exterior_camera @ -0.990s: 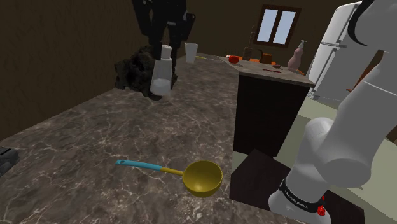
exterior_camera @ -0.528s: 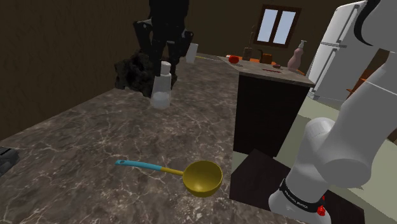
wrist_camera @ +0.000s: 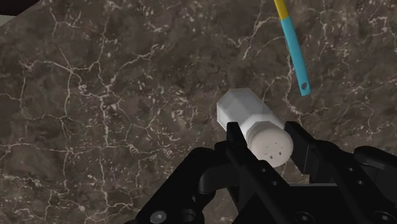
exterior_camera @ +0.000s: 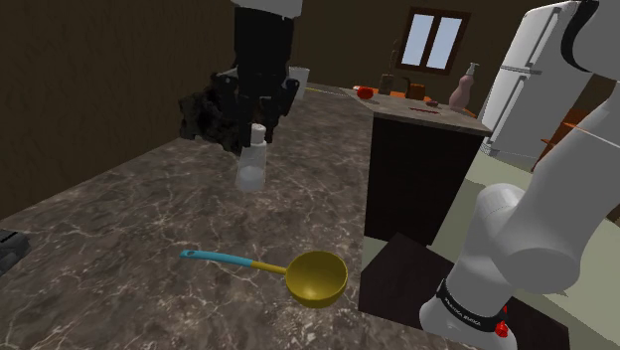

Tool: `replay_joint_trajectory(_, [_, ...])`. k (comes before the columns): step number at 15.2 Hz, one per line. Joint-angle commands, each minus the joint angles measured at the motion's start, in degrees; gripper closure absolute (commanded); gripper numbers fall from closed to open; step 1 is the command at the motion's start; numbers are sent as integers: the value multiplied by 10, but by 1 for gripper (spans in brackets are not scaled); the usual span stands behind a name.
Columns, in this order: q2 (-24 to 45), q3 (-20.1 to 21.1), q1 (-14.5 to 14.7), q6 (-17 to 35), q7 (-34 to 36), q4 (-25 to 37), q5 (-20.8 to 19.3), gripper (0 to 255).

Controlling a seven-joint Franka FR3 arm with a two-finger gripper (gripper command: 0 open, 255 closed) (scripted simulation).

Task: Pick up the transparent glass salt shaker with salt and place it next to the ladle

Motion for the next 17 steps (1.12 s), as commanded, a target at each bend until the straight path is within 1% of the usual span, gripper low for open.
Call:
replay_joint_trajectory(1, [-4, 0, 0, 17, -2, -20, 1, 255])
replay_joint_trajectory(14, [-10, 4, 3, 119, -10, -129, 7, 255])
replay_joint_trajectory(17, [-10, 4, 3, 119, -10, -129, 7, 255])
